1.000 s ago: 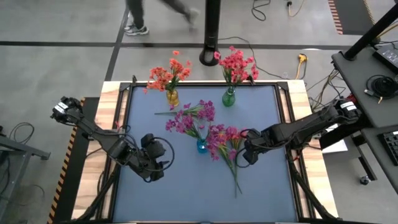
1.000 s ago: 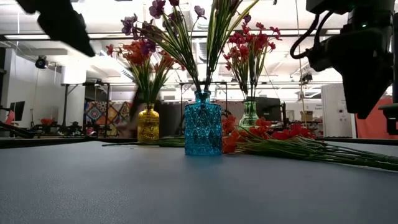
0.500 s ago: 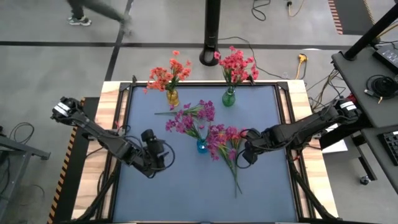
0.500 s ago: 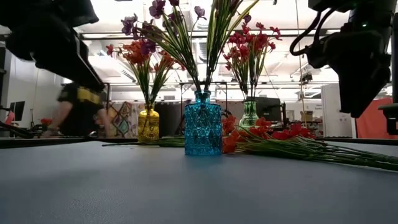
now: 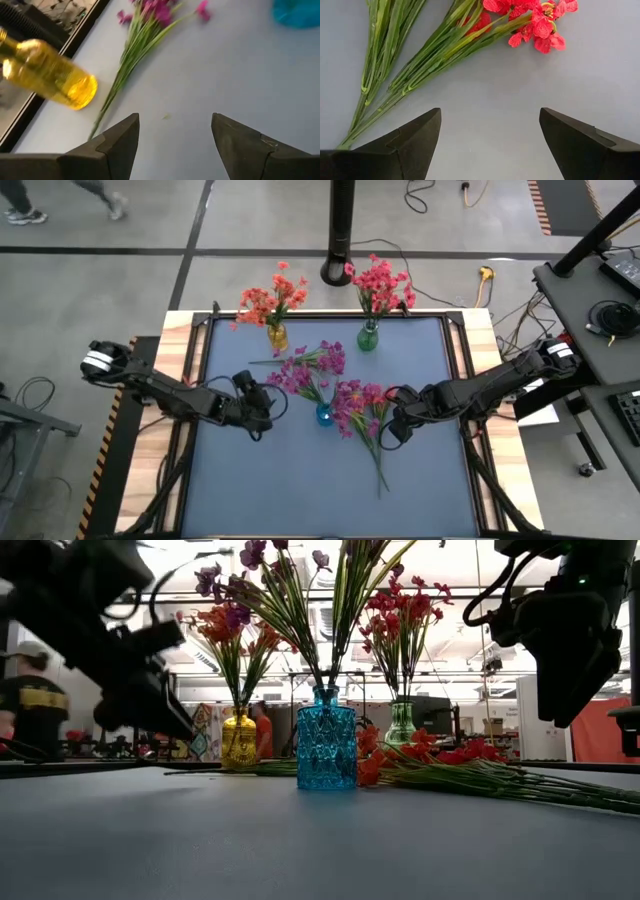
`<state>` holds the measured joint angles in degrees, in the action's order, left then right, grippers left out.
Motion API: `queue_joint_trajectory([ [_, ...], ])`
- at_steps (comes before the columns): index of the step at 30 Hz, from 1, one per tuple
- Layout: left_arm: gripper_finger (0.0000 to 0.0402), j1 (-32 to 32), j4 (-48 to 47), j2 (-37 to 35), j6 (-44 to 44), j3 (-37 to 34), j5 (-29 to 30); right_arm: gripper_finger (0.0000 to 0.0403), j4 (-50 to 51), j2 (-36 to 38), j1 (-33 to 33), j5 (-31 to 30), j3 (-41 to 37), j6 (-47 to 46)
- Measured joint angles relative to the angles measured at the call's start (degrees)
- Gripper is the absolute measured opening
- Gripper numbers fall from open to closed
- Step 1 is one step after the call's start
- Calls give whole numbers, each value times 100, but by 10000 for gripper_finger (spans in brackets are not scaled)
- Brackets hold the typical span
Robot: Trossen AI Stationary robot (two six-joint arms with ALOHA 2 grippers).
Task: Sort flowers into vase by color
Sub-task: Put the violet flower into the blue vase
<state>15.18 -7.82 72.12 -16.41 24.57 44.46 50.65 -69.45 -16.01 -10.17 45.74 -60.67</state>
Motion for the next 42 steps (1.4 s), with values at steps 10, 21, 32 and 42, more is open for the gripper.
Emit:
queue_joint_trajectory([
  [10, 230, -1386, 1026, 0, 1213, -543, -765, 329, -43, 0, 0, -64, -2, -16],
  [21, 201, -2550, 1433, 0, 2035, -677, -1392, 329, -68, 0, 0, -190, -2, -100],
  [32, 199, -3191, 2978, 0, 2387, -1261, -1577, 329, -185, 0, 0, -197, -4, -87],
  [42, 199, -3707, 3292, 0, 2591, -1395, -2170, 329, -213, 0, 2, -227, -4, -82],
])
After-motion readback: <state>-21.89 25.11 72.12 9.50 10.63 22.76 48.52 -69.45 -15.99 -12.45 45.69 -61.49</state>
